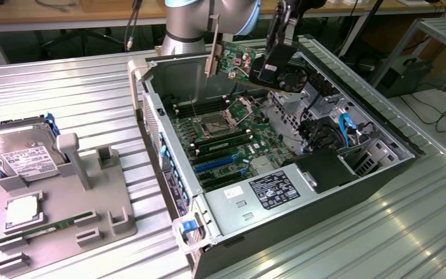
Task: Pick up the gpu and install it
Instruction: 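Insert the gpu into the slot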
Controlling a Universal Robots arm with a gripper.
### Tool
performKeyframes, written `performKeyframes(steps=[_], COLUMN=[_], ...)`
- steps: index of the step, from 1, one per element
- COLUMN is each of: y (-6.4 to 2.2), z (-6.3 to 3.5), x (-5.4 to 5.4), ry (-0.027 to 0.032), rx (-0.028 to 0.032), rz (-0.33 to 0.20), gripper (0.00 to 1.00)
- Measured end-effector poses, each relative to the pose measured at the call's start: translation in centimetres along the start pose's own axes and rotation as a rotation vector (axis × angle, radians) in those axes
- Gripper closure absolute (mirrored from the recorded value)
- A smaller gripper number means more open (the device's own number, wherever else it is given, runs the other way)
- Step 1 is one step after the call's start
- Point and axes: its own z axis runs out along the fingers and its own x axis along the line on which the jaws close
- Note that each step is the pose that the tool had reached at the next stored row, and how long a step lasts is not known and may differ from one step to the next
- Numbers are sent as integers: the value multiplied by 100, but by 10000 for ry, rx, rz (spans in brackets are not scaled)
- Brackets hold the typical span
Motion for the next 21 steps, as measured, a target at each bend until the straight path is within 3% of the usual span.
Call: performKeyframes(steps=[11,17,21], y=[0,0,0], z=[1,1,1], x=[0,0,0], ry=[37,71,105], rx=[-5,-11,-16], rz=[-928,-1753,-2597], gripper=[73,73,73])
